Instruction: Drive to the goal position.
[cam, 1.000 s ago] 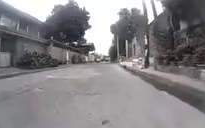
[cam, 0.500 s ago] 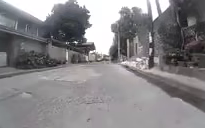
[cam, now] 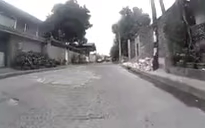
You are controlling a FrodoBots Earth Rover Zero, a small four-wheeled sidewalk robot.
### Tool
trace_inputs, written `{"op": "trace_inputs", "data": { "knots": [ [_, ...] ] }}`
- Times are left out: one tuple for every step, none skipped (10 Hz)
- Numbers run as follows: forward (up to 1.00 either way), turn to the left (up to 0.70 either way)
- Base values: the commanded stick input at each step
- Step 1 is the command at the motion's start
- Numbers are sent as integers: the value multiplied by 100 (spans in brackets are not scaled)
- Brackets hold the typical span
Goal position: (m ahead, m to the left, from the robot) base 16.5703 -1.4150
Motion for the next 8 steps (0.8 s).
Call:
{"op": "trace_inputs", "data": {
  "knots": [
    [85,-14],
    [85,-1],
    [85,0],
    [85,0],
    [85,-3],
    [85,-4],
    [85,0],
    [85,0]
  ]
}}
